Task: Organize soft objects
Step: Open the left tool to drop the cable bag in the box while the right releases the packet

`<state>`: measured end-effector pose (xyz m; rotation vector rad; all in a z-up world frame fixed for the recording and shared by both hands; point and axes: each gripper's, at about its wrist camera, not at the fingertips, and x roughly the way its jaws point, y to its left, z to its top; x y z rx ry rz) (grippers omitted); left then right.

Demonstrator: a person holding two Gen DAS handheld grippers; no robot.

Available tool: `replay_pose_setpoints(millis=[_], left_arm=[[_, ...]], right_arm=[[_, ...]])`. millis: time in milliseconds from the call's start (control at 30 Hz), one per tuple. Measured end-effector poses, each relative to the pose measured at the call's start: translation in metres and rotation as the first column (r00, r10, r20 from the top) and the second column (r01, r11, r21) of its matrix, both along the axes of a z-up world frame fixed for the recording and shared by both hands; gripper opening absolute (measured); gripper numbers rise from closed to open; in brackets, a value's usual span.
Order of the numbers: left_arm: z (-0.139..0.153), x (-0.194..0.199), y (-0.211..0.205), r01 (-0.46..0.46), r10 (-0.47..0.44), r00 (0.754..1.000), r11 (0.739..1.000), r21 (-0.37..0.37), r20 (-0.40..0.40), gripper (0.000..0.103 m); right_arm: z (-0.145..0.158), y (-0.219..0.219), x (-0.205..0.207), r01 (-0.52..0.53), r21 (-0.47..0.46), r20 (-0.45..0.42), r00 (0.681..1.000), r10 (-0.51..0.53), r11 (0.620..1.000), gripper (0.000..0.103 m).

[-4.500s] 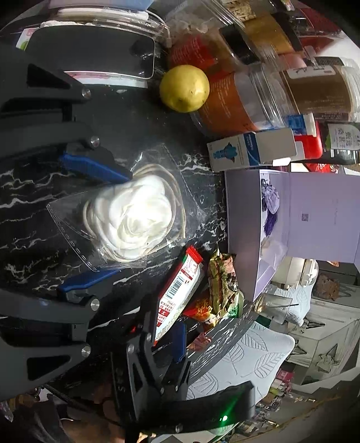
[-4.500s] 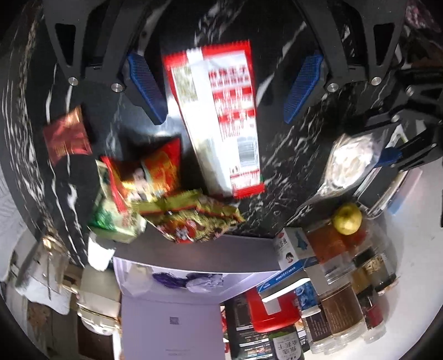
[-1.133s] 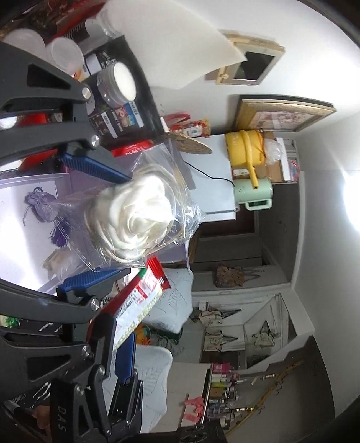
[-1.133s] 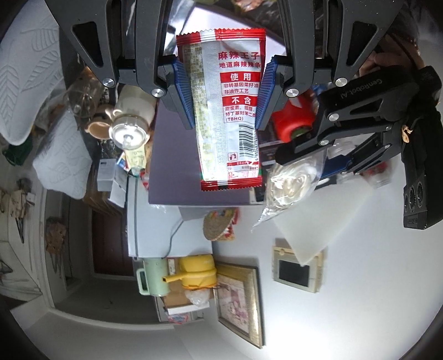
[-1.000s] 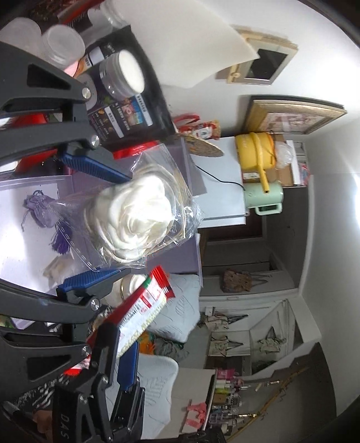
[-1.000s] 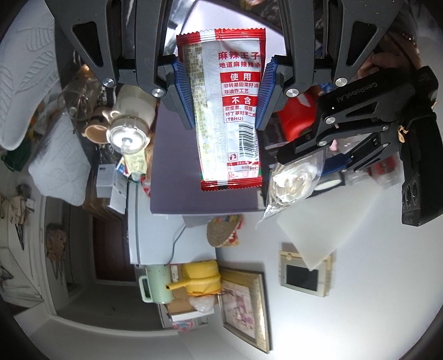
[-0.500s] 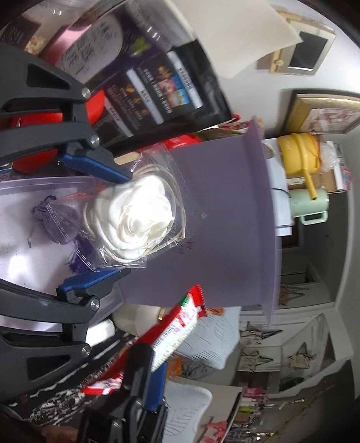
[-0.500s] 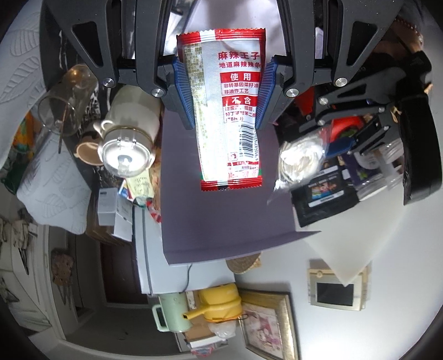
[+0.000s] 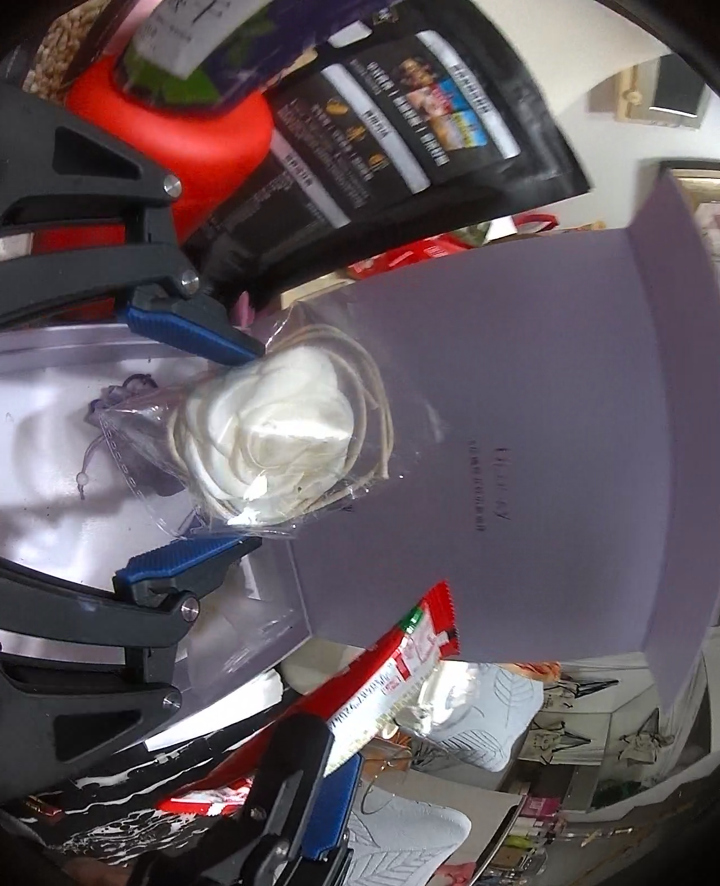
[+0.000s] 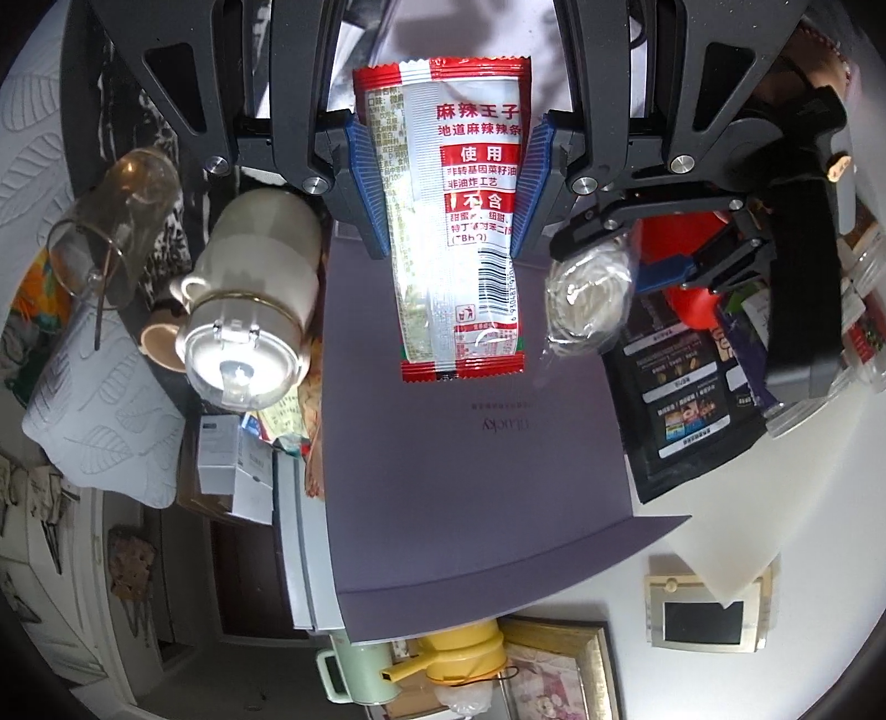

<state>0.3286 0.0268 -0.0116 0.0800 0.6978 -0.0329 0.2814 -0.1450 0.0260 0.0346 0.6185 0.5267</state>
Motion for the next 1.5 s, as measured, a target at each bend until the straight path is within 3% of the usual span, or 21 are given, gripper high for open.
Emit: replay_pose_setpoints(millis=[200,433,500,567,600,900,1200,1333,1500], left_arm=[[-0.010,0.007,0.004,-0.028,0.029,0.999,1.000,0.011,-0.029,0.059],[0.001,0.000,0.001,-0.029,0.029,1.000,1.000,0.004,0.007,0.064],[0.002,-0.002,0.002,-0.032,0.032,0.999,0.999,0.007,0.011,0.073],[0.004,-0.004,0.002,-0.048,0.048,0.999,0.999,0.025,0.024,0.093],[0.005,-0.005,0.002,-0.055,0.054,0.998,0.998,0.028,0.032,0.096],[0.016,-0.007,0.010,-0.088,0.087,0.996,0.996,0.015,0.033,0.096],[0.021,-0.012,0.010,-0.075,0.074,0.996,0.997,0.024,0.040,0.096],[0.022,-0.012,0.009,-0.074,0.073,0.997,0.997,0.024,0.040,0.096],[0.025,-0.016,0.009,-0.062,0.062,0.997,0.998,0.005,0.038,0.096]], right_arm=[[-0.001,-0.001,0.002,0.011,-0.007,-0.002,1.000,-0.011,1.000,0.044],[-0.002,-0.002,0.002,0.019,-0.015,0.005,1.000,-0.019,1.000,0.044],[-0.002,-0.002,0.003,0.022,-0.018,0.005,1.000,-0.022,1.000,0.044],[-0.003,-0.002,0.003,0.024,-0.021,0.006,1.000,-0.024,1.000,0.044],[-0.003,-0.002,0.004,0.026,-0.022,0.006,1.000,-0.026,0.999,0.044],[0.002,-0.004,0.000,0.033,0.006,0.060,0.998,-0.033,0.999,0.044],[-0.007,0.001,0.007,0.048,-0.033,0.039,0.998,-0.047,0.998,0.047],[-0.010,-0.002,0.010,0.067,-0.041,0.020,0.998,-0.066,0.997,0.063],[-0.006,-0.007,0.009,0.078,-0.040,0.024,0.997,-0.077,0.996,0.063]])
